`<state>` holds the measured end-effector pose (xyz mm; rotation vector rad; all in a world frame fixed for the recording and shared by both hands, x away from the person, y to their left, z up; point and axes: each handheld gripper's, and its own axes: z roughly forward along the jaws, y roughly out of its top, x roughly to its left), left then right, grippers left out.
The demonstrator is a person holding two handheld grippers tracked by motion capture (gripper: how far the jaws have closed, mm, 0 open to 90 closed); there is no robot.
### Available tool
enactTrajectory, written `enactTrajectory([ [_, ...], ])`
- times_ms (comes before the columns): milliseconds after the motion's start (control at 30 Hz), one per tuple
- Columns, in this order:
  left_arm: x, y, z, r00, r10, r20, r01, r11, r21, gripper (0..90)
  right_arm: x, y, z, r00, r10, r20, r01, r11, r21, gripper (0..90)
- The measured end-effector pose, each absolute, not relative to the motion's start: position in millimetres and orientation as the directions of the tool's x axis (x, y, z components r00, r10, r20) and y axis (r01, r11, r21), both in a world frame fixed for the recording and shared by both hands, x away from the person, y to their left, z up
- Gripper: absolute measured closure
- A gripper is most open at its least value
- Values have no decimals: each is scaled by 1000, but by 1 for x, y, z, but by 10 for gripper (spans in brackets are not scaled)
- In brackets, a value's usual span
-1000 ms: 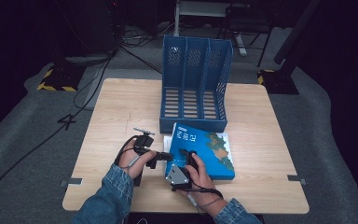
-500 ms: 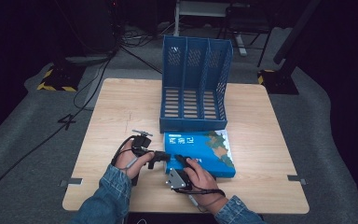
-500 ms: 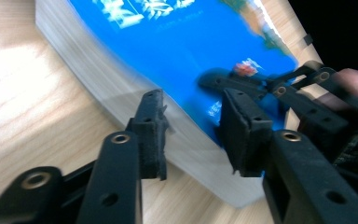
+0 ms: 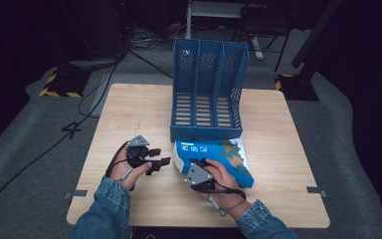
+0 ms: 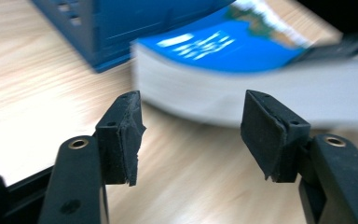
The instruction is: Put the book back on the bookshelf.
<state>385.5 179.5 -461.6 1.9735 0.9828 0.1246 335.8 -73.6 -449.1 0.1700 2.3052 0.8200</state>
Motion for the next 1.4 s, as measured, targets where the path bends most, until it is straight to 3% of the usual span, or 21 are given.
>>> enactTrajectory([
  [367,388,205,-483,627,771,-115,593,-376,713,359,342,-93,-409,-782,416,-464,-24,724,689,614],
  [700,387,210,-495,624,776,-91,625,-425,655,326,344,-111,-377,-790,487,-372,39,645,763,616],
  [933,388,220,-503,646,763,-30,554,-442,706,289,346,-121,-360,-791,519,-325,69,602,795,616],
  [1400,389,223,-504,631,776,-18,562,-441,700,229,354,-150,-316,-777,596,-205,132,472,872,617],
])
